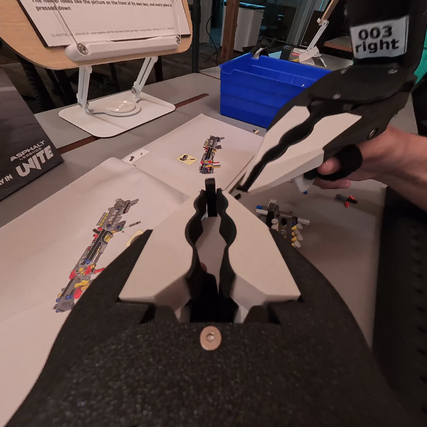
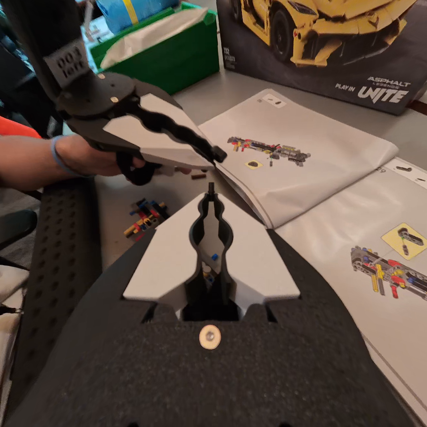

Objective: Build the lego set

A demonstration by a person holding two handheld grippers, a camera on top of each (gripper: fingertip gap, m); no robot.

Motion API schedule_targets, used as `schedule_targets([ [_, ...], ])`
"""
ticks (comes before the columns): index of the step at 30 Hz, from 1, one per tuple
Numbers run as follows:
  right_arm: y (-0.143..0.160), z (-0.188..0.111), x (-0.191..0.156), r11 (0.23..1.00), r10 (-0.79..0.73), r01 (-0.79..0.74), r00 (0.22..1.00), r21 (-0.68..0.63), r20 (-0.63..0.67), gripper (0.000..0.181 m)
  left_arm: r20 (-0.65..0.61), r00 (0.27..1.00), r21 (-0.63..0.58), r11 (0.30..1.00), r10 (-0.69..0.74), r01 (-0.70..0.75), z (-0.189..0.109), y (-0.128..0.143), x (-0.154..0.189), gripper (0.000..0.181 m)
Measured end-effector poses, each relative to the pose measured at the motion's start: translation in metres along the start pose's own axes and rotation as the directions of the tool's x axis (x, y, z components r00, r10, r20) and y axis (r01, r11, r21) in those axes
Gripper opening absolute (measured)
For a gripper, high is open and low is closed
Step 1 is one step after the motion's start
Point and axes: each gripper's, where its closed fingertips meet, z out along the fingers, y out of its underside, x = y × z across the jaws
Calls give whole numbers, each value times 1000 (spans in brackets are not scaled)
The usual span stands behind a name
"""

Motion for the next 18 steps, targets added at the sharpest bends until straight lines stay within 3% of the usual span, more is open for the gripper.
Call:
schedule_targets([
  [2, 4, 3, 3, 999, -41, 41, 998, -12, -45, 3, -10, 1000, 13, 1000, -3, 3, -1, -3, 2, 7],
  [6, -16, 2, -10, 992, -26, 26, 1000, 120, -1, 3, -11, 1000, 1, 1000, -6, 6, 0, 0, 2, 7],
  [18, -7, 8, -10, 997, -2, -1, 999, 80, 34, 4, -31, 999, 9, 999, 44, -44, 2, 0, 12, 7],
])
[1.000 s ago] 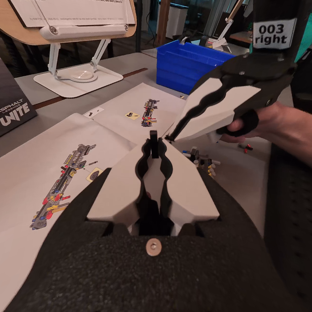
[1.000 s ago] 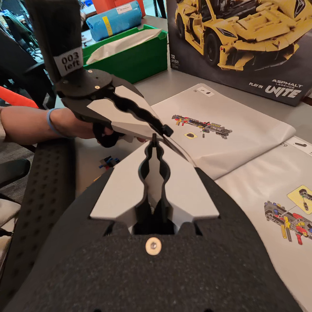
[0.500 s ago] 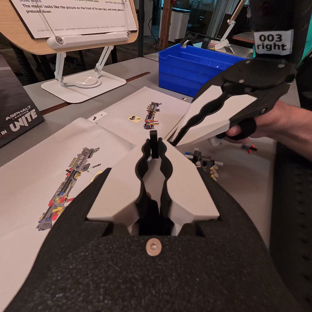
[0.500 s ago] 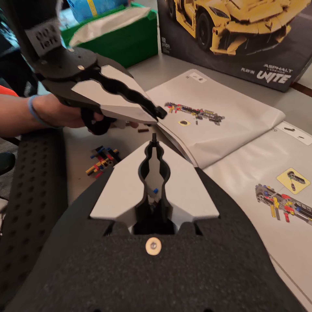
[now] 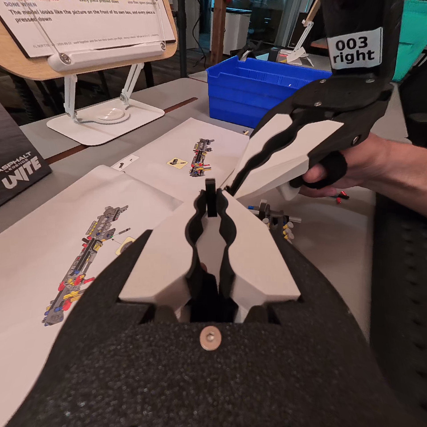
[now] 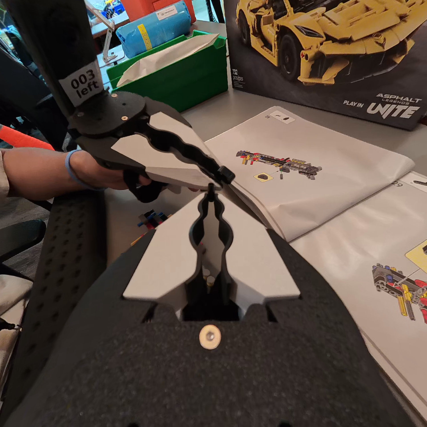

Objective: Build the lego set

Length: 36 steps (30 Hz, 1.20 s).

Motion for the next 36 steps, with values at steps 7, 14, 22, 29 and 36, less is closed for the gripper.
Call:
schedule_targets([
  [7, 7, 2, -1, 999, -16, 17, 1000, -34, 6, 4, 24, 994, -17, 994, 106, -105, 2, 2, 4, 7],
  [14, 8, -2, 0, 999, -20, 19, 1000, -33, -1, 3, 21, 990, -27, 990, 136, -135, 2, 3, 6, 7],
  [22, 82, -87, 40, 963, -64, -5, 967, -270, -246, 3, 49, 994, -11, 996, 94, -94, -3, -3, -3, 7],
  [29, 139, -115, 42, 885, -112, -40, 948, -464, -296, 3, 39, 987, -48, 987, 153, -151, 3, 6, 6, 7],
  [36, 140, -115, 43, 885, -100, -49, 951, -462, -293, 2, 41, 991, -41, 991, 130, -128, 2, 5, 3, 7],
])
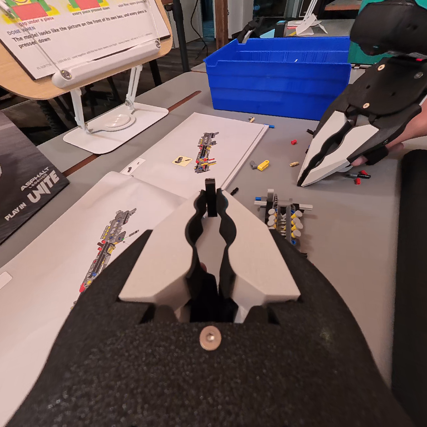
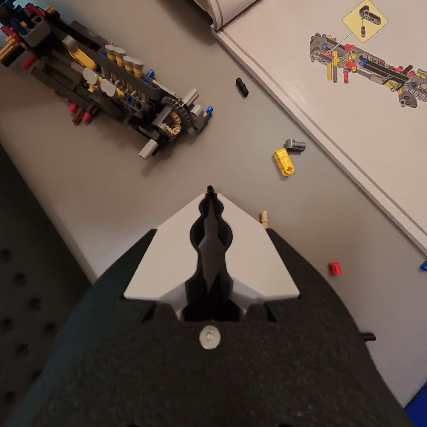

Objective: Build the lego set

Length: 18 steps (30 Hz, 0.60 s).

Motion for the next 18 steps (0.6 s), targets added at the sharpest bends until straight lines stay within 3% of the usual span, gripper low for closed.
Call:
schedule_targets([
  [11, 5, -4, -2, 1000, -16, 16, 1000, -13, 13, 8, -2, 1000, -3, 1000, 18, -18, 0, 0, 2, 7],
  [18, -2, -11, 3, 968, -192, 195, 981, -157, 30, 17, -5, 1000, -5, 1000, 22, -22, 0, 0, 3, 7],
])
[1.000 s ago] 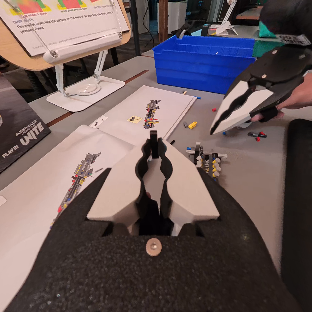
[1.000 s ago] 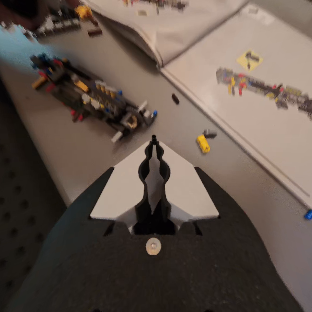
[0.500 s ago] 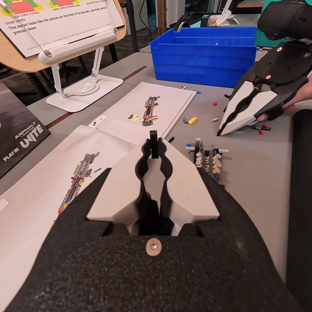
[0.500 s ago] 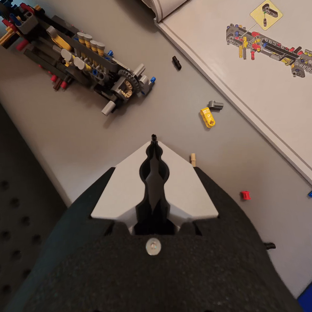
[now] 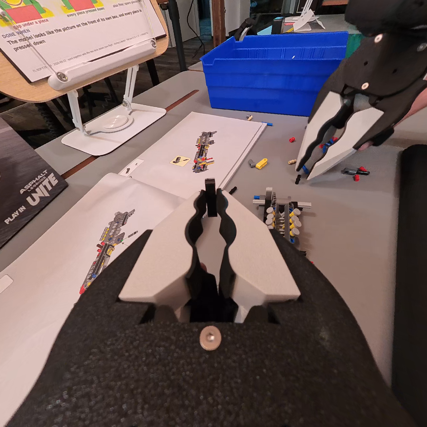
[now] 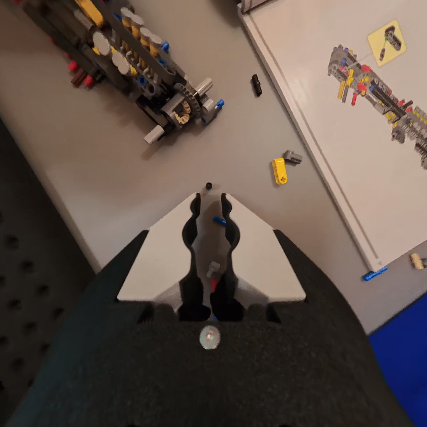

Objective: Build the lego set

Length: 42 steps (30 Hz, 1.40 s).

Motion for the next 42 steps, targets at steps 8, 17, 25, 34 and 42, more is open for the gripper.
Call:
schedule_targets([
  [8, -3, 6, 0, 974, -144, 156, 986, -166, 81, 18, 2, 1000, 0, 1000, 4, -4, 0, 0, -1, 7],
  [17, -3, 8, 0, 964, -153, 174, 981, -201, 117, 15, -2, 1000, -3, 1000, 10, -10, 0, 0, 1, 7],
  [25, -4, 9, -1, 965, -153, 177, 979, -194, 136, 12, 0, 1000, -6, 1000, 21, -21, 1, 0, 1, 7],
  [34, -5, 10, -4, 967, -148, 175, 977, -185, 153, 5, 0, 1000, -5, 1000, 15, -15, 1, 0, 1, 7],
  [42, -3, 12, -3, 967, -144, 170, 979, -188, 144, 4, -6, 1000, 5, 1000, -5, 5, 0, -1, 0, 7],
])
